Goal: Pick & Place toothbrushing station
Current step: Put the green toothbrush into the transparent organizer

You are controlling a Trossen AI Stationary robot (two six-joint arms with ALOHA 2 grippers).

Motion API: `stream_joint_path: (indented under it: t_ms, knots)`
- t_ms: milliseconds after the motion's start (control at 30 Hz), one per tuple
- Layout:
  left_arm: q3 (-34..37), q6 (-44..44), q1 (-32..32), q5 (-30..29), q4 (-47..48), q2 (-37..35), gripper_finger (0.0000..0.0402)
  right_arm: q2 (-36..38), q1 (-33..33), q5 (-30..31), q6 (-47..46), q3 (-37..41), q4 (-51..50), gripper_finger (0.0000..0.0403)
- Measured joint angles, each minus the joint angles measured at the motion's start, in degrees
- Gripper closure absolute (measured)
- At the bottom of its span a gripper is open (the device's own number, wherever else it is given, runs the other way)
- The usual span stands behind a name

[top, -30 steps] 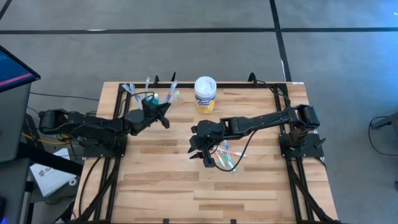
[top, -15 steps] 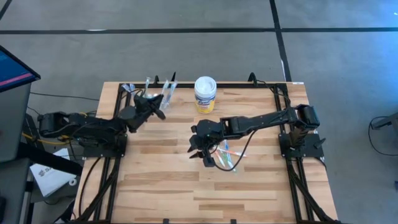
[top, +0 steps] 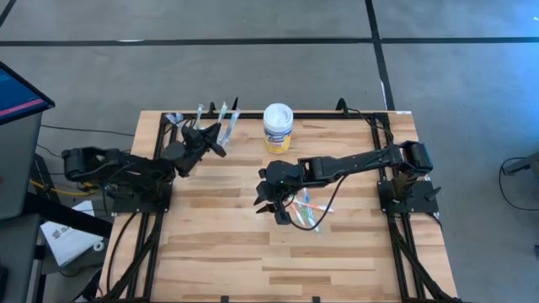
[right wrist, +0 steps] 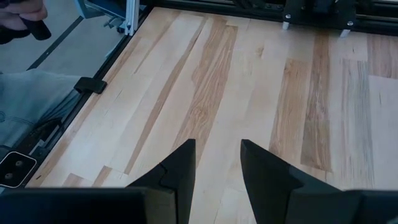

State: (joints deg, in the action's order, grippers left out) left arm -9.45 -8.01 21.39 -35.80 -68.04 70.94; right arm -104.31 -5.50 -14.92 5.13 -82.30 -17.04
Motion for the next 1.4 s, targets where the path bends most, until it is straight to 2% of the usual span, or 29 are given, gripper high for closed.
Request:
stream_joint_path:
  t_ms: [167, 433, 800, 1400]
  knots:
    - [0.00, -0.24, 1.78, 0.65, -6.15, 4.61, 0.0395, 0.00, 0.02, 0.00, 0.92, 0.00, -0.02, 0.0285]
    - [-0.71, -1.04, 3.57, 0.67, -9.33, 10.32, 0.0395, 0.00, 0.02, 0.00, 2.45, 0.00, -0.02, 0.0285]
    - [-5.58, 2.04, 4.24, 0.07, -9.64, 15.78, 0.0395, 0.00, 0.04, 0.00, 3.02, 0.00, -0.02, 0.0285]
    - [-8.87, 1.75, 7.61, 0.19, -9.60, 22.26, 0.0393, 0.00, 0.04, 0.00, 4.50, 0.00, -0.04, 0.0285]
